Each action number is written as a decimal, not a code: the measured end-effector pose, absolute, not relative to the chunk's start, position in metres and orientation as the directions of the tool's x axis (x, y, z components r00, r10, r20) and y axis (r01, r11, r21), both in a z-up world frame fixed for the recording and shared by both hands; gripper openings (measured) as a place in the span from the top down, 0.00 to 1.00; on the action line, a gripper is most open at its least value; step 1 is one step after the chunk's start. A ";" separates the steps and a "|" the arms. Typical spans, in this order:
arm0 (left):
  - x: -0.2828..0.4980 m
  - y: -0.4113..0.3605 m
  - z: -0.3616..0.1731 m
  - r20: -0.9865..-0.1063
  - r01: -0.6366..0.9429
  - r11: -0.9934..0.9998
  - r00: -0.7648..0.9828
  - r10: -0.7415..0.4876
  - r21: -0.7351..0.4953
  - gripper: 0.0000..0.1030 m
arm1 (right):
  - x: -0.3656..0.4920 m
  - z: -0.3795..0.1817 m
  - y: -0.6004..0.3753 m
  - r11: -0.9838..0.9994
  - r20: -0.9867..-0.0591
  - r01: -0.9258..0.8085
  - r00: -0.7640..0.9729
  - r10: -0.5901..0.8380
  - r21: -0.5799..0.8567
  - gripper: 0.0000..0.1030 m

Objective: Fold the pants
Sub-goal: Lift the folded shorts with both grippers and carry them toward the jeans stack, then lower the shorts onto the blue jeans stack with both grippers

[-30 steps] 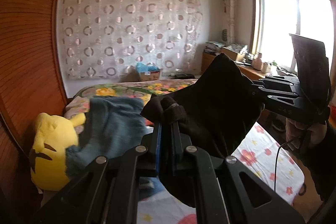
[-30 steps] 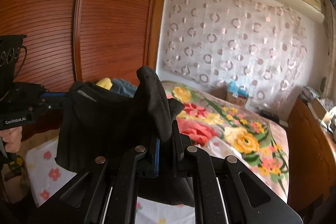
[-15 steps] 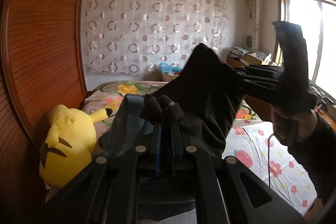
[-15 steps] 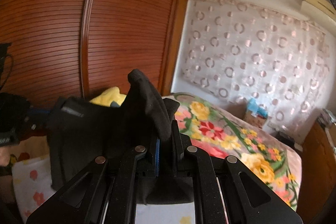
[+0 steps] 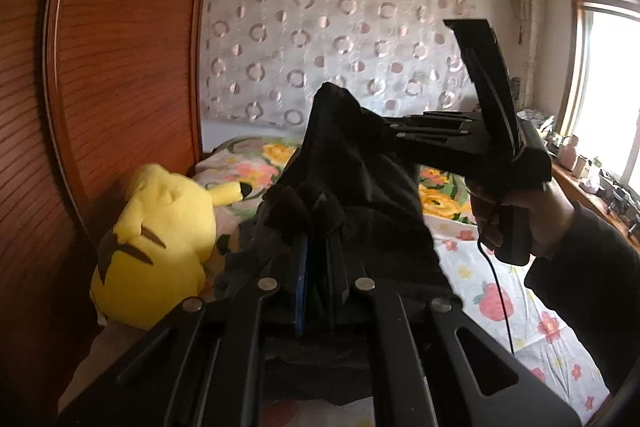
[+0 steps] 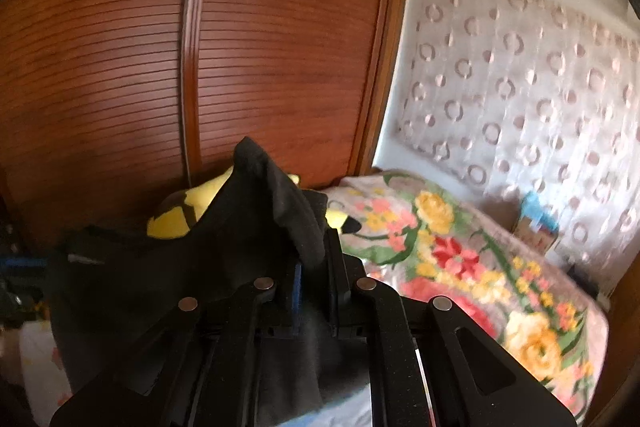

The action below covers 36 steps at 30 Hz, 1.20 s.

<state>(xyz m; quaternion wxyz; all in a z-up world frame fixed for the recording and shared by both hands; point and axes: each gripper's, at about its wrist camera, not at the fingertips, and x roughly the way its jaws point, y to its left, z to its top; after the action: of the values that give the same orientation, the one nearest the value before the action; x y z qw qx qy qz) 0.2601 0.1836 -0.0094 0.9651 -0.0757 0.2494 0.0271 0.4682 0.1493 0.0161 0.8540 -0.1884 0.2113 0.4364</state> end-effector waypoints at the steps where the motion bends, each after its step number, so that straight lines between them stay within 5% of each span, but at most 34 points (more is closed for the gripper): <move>1: 0.261 0.184 -0.013 -0.495 -0.093 0.987 0.869 0.015 -0.132 0.95 | 0.471 0.014 0.150 0.564 -0.536 -0.816 0.534 0.654 -0.126 0.81; 5: 0.260 0.182 -0.021 -0.512 -0.100 0.986 0.859 0.020 -0.130 0.94 | 0.476 0.017 0.141 0.624 -0.518 -0.778 0.563 0.644 -0.069 0.51; 16: 0.245 0.181 -0.009 -0.483 -0.103 0.985 0.875 0.025 -0.135 0.91 | 0.456 0.037 0.112 0.618 -0.495 -0.784 0.563 0.662 -0.065 0.51; 23: 0.241 0.176 0.009 -0.445 -0.073 0.990 0.895 0.012 -0.121 0.90 | 0.466 0.020 0.104 0.599 -0.550 -0.800 0.502 0.668 -0.002 0.67; 36: 0.282 0.172 -0.045 -0.587 -0.073 0.991 0.810 -0.004 -0.108 0.89 | 0.506 -0.028 0.110 0.672 -0.632 -0.735 0.481 0.607 0.086 0.67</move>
<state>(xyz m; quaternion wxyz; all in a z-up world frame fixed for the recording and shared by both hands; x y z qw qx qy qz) 0.2824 0.1722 -0.0446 0.9492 -0.0627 0.3078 0.0182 0.5056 0.1101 -0.0277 0.8549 -0.0987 0.3243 0.3926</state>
